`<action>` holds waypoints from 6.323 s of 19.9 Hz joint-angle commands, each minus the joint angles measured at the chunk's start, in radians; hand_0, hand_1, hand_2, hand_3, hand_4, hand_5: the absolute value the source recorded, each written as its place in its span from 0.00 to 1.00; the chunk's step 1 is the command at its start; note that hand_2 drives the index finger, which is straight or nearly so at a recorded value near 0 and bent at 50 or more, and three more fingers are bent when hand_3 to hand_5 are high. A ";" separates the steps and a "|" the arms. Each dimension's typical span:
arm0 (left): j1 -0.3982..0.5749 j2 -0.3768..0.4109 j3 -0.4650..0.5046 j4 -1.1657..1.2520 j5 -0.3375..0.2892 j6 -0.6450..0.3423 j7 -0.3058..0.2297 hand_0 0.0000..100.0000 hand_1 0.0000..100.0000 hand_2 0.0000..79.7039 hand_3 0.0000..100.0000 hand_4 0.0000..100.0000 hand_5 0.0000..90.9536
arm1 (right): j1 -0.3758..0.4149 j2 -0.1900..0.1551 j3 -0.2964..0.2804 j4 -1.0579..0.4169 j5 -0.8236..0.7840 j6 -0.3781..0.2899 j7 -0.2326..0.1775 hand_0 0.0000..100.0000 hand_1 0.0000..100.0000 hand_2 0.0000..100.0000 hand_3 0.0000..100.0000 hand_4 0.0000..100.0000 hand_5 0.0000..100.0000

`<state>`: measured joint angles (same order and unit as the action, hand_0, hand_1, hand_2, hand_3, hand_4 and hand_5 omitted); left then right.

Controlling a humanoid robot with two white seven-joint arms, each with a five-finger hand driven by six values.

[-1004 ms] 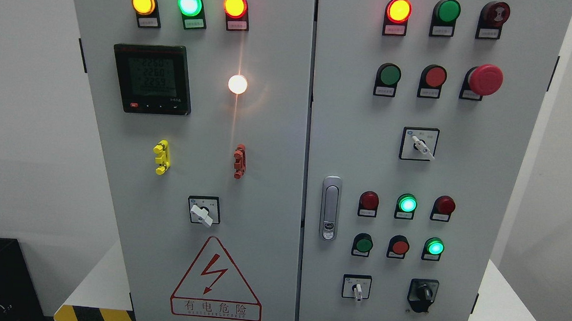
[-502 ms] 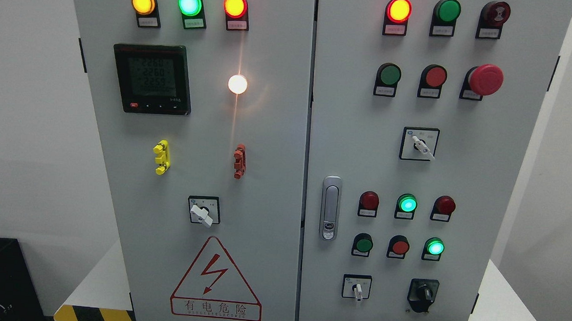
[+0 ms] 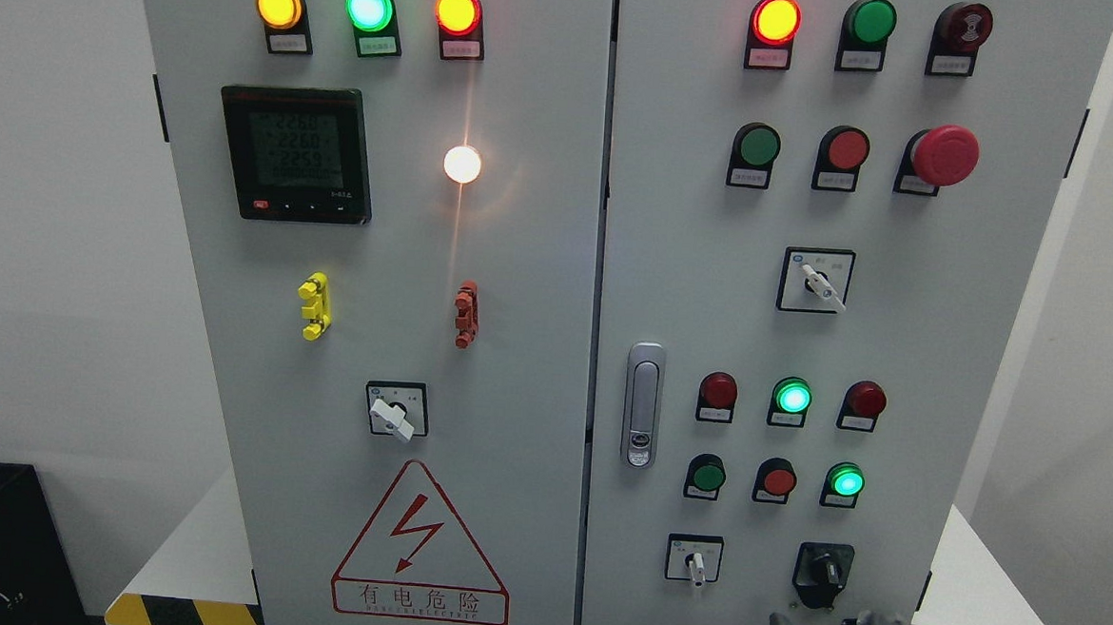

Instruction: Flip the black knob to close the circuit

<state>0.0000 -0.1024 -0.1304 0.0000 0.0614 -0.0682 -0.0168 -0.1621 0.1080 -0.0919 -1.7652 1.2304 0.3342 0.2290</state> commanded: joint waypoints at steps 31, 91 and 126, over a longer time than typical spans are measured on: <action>0.021 0.000 0.000 -0.023 0.000 -0.001 0.000 0.12 0.56 0.00 0.00 0.00 0.00 | -0.068 -0.039 -0.098 0.082 0.001 0.000 0.006 0.00 0.04 0.88 1.00 0.87 0.92; 0.021 0.001 0.000 -0.023 0.000 -0.001 0.000 0.12 0.56 0.00 0.00 0.00 0.00 | 0.058 -0.011 0.017 -0.104 -0.017 -0.004 -0.008 0.00 0.05 0.86 1.00 0.87 0.91; 0.021 0.001 0.000 -0.023 0.000 -0.001 0.000 0.12 0.56 0.00 0.00 0.00 0.00 | 0.527 0.005 0.029 -0.316 -1.359 -0.414 -0.269 0.00 0.03 0.17 0.31 0.24 0.11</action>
<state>0.0000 -0.1024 -0.1304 0.0000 0.0614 -0.0682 -0.0168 0.3212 0.1152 -0.0595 -2.0635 -0.0598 -0.0472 -0.0647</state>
